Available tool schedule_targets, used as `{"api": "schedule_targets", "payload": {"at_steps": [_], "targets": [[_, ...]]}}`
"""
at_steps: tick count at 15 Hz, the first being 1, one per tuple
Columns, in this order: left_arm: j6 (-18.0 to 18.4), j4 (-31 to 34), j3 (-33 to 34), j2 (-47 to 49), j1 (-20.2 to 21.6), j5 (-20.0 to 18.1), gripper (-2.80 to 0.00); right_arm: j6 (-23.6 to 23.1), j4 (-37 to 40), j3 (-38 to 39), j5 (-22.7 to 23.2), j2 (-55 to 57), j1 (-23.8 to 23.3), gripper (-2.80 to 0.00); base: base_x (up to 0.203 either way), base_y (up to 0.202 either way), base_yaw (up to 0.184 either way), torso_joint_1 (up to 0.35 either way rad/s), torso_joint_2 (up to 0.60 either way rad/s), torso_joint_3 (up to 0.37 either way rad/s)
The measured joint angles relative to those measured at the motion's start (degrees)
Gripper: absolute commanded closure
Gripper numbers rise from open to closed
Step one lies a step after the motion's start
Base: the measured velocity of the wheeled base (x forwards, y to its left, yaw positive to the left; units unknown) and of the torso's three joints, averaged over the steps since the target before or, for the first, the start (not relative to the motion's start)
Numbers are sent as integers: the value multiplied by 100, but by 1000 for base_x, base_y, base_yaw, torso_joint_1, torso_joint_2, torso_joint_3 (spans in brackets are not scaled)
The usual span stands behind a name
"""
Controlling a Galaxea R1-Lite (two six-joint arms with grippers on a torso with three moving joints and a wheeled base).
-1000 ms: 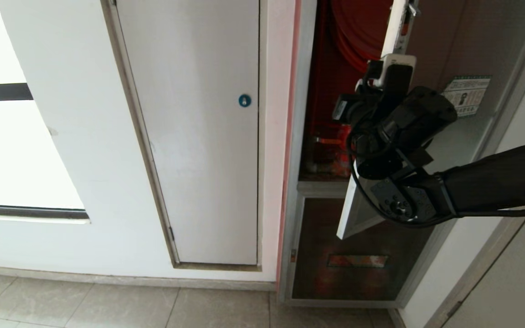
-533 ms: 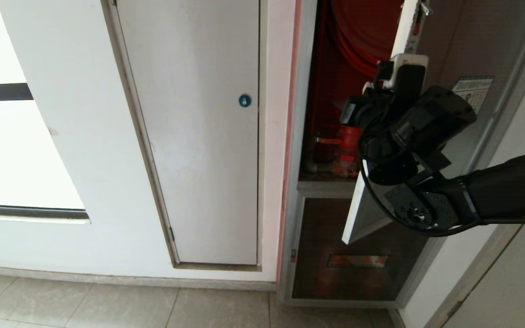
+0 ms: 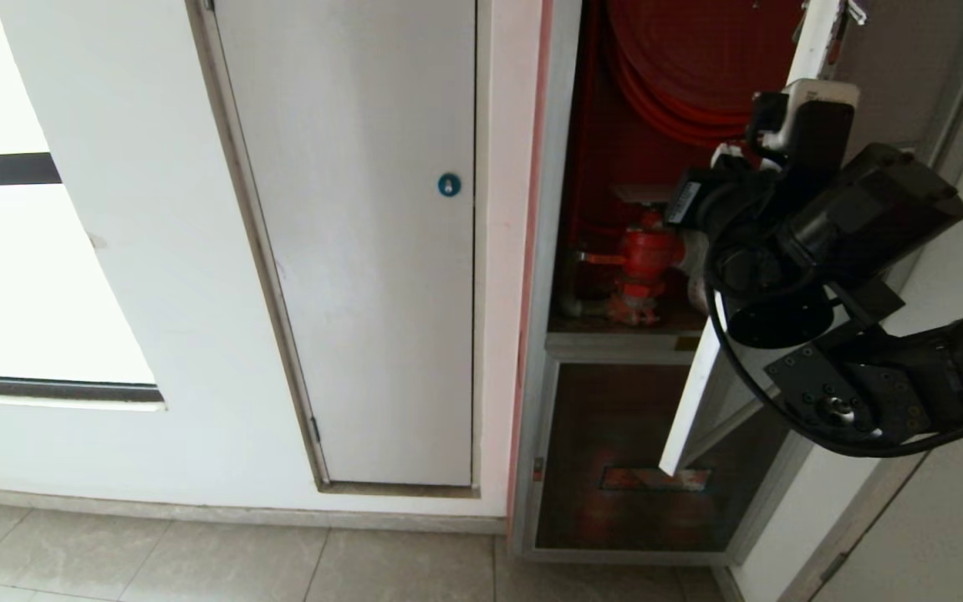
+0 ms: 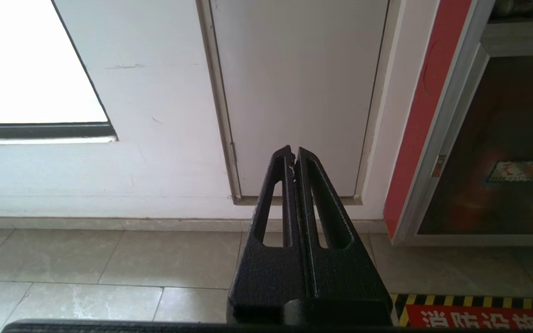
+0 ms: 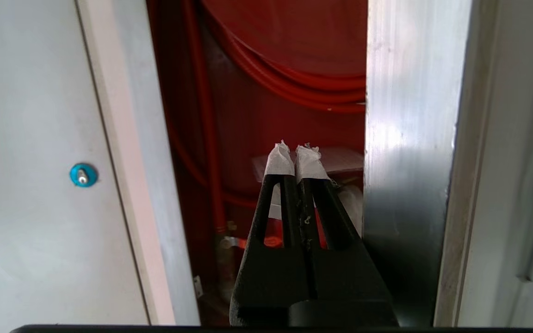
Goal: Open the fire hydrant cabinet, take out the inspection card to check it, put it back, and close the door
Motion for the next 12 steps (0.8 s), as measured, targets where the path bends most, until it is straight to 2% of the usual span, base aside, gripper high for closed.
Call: {"api": "schedule_targets", "payload": {"at_steps": [8, 12], "targets": [[0, 2, 0, 0, 0, 0, 0, 4, 44, 939, -202, -1285, -74, 0, 0, 0, 0, 0, 0, 0], [0, 0, 0, 0, 0, 0, 0, 20, 412, 1387, -459, -2116, -101, 0, 0, 0, 0, 0, 0, 0]]}}
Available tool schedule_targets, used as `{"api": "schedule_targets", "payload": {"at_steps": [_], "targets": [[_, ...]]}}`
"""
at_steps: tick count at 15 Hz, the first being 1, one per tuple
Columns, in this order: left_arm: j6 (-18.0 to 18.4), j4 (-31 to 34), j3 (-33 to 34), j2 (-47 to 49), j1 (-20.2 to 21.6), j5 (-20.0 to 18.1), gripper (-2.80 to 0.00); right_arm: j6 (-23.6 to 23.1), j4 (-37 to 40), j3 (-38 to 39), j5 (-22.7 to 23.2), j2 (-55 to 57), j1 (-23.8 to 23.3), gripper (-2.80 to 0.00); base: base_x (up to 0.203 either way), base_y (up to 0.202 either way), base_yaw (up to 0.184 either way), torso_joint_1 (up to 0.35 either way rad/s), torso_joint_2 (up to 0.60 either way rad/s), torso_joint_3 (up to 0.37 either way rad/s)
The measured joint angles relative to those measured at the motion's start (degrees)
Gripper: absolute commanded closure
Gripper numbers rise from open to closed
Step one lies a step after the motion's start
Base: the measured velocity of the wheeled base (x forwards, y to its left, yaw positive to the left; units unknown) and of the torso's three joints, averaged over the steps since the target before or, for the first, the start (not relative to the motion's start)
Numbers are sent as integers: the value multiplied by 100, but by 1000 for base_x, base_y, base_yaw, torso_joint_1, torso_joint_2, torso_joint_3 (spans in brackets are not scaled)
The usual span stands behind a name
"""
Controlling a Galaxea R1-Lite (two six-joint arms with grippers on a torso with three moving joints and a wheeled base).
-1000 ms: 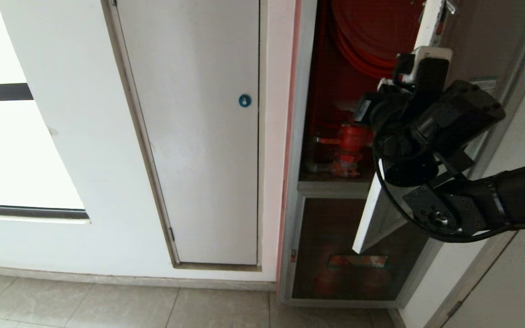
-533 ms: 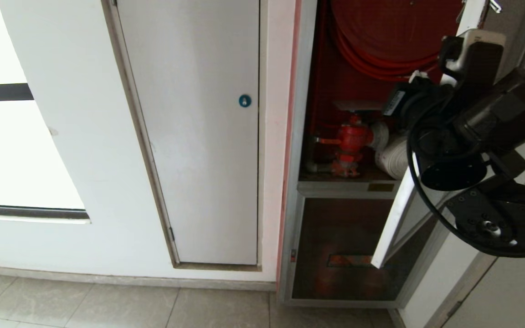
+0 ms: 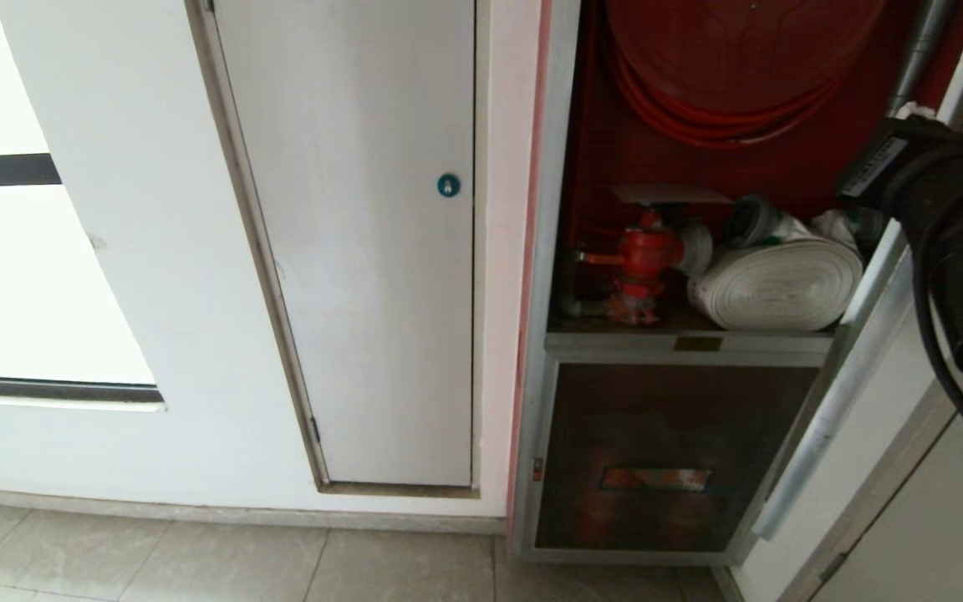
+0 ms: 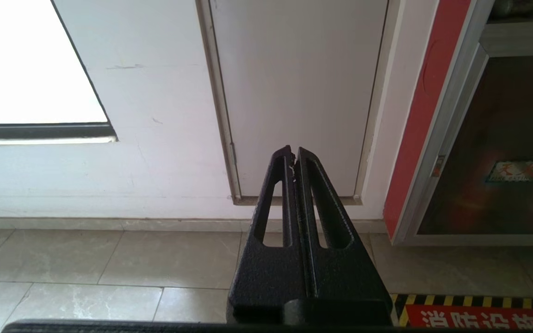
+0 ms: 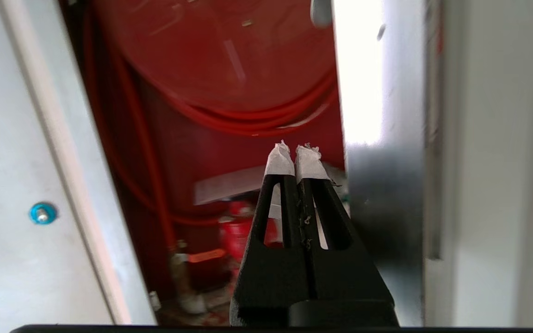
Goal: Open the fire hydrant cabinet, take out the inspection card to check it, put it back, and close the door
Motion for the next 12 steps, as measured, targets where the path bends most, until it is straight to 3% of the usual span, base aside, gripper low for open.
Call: {"api": "schedule_targets", "payload": {"at_steps": [7, 12], "targets": [[0, 0, 0, 0, 0, -1, 0, 9, 1093, 447, -187, -1451, -172, 0, 0, 0, 0, 0, 0, 0], [0, 0, 0, 0, 0, -1, 0, -9, 2175, 500, -161, -2220, -1001, 0, 0, 0, 0, 0, 0, 0]]}}
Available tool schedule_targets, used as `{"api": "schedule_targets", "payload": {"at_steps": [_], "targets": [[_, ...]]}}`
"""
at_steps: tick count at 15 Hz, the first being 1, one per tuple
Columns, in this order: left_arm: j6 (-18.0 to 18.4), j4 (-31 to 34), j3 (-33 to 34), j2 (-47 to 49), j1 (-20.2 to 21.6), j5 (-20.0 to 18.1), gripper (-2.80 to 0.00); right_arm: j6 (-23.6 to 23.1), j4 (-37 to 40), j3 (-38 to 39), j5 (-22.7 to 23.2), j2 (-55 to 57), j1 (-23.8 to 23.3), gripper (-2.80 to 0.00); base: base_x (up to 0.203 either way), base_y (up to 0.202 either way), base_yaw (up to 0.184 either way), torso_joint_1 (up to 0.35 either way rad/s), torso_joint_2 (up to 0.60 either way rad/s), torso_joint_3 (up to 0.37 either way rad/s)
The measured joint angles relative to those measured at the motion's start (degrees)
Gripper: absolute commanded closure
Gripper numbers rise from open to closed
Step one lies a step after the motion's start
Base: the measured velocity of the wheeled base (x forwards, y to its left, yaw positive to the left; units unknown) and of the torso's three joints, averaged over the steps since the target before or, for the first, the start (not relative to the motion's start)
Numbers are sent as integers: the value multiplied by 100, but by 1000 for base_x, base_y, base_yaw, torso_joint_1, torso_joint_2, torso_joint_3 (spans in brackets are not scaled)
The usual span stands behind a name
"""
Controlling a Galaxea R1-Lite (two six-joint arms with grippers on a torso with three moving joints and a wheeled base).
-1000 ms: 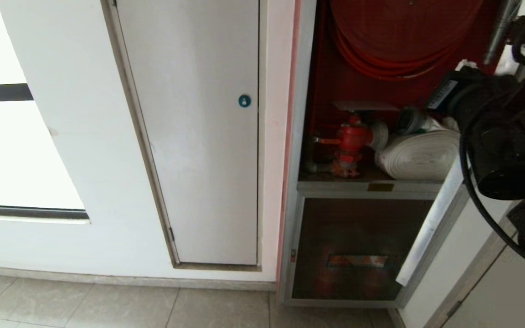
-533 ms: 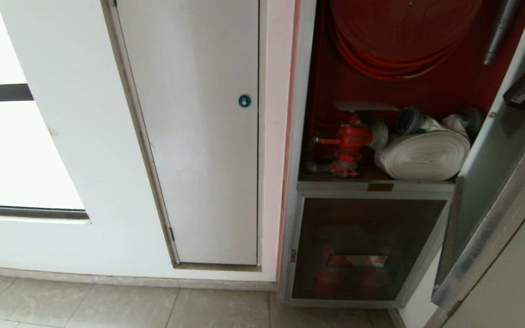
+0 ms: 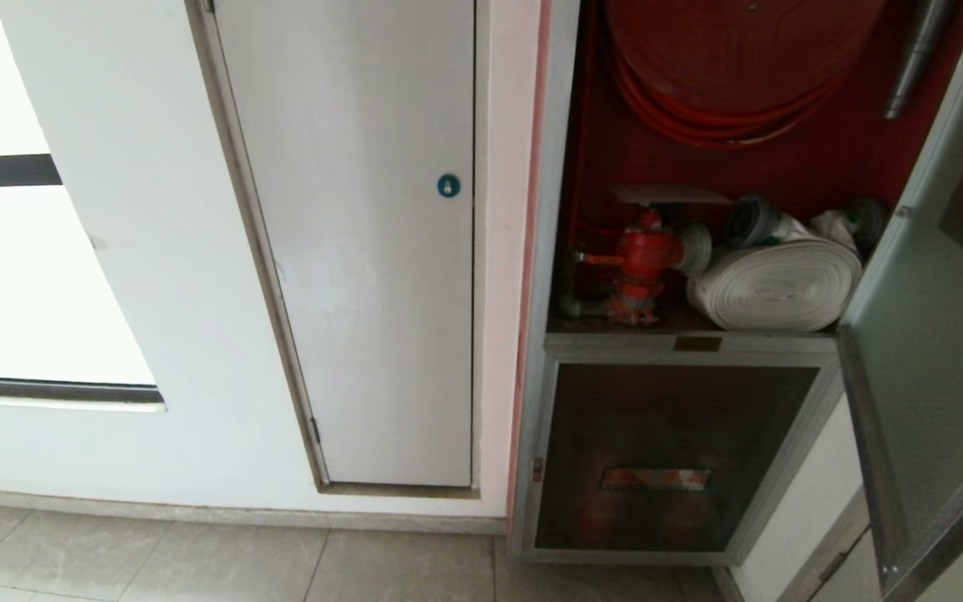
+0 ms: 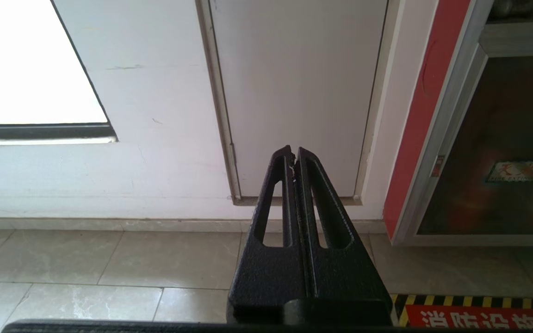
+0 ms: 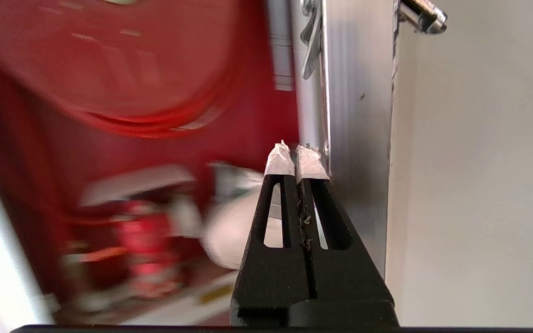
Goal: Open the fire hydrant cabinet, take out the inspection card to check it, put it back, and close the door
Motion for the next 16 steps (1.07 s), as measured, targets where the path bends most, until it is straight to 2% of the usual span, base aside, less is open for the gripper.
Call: {"api": "schedule_targets", "payload": {"at_steps": [5, 11, 16], "targets": [[1, 0, 0, 0, 0, 0, 0, -7, 772, -28, -2, -463, -1117, 0, 0, 0, 0, 0, 0, 0], [0, 0, 0, 0, 0, 1, 0, -7, 1916, -174, -2, -820, -2915, 0, 0, 0, 0, 0, 0, 0], [0, 2, 0, 0, 0, 0, 0, 44, 2758, -341, 68, -887, -3740, 0, 0, 0, 0, 0, 0, 0]]}}
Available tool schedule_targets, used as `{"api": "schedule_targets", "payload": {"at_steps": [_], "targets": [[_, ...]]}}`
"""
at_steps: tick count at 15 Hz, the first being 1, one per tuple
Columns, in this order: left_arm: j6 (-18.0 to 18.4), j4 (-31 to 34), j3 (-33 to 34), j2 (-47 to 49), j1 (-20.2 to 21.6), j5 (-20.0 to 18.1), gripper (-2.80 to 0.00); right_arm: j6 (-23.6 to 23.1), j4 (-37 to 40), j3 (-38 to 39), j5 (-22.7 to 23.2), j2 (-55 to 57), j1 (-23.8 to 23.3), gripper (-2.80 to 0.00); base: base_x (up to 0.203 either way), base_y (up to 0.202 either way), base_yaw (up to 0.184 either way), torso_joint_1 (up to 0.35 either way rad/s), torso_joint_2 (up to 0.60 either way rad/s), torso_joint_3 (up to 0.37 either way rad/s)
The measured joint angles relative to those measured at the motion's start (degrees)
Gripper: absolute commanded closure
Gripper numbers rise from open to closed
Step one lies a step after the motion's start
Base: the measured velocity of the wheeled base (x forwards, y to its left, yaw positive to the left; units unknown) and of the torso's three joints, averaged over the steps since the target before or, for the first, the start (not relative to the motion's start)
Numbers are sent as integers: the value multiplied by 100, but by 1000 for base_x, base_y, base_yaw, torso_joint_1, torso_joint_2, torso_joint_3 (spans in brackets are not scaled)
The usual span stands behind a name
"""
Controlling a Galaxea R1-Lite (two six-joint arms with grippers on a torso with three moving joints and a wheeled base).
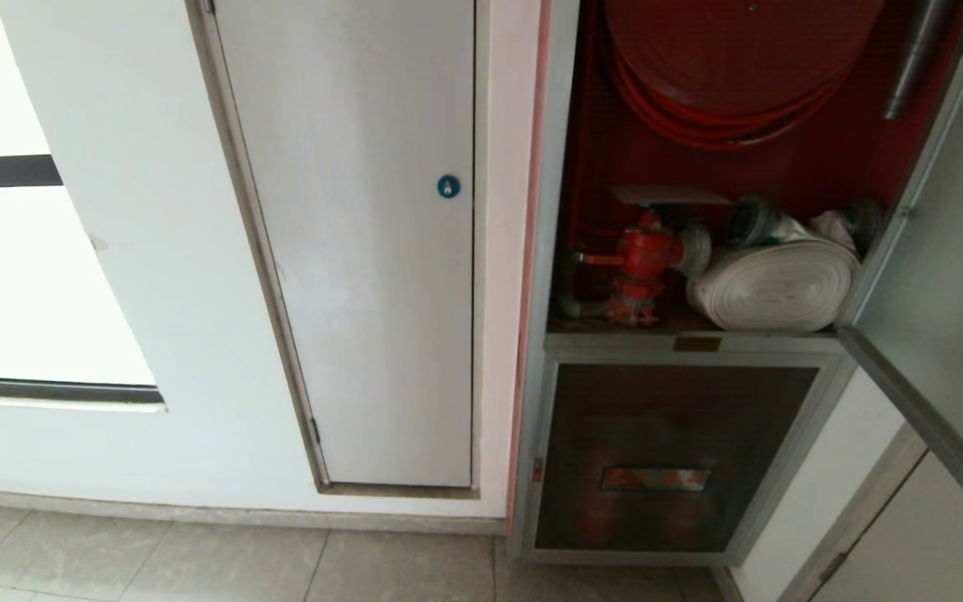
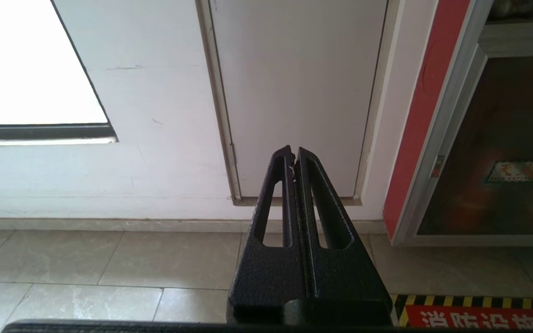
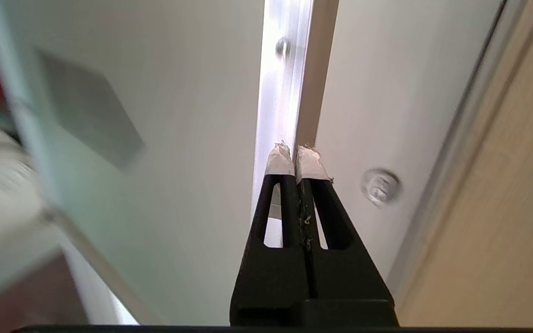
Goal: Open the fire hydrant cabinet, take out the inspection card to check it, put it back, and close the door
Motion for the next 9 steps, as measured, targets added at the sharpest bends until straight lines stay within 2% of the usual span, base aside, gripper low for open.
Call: {"api": "schedule_targets", "payload": {"at_steps": [4, 9], "targets": [[0, -2, 0, 0, 0, 0, 0, 536, 1168, -486, 552, 101, -482, 0, 0, 0, 0, 0, 0, 0], [1, 0, 0, 0, 0, 4, 0, 707, 1327, -750, 1804, 596, -1642, 0, 0, 0, 0, 0, 0, 0]]}}
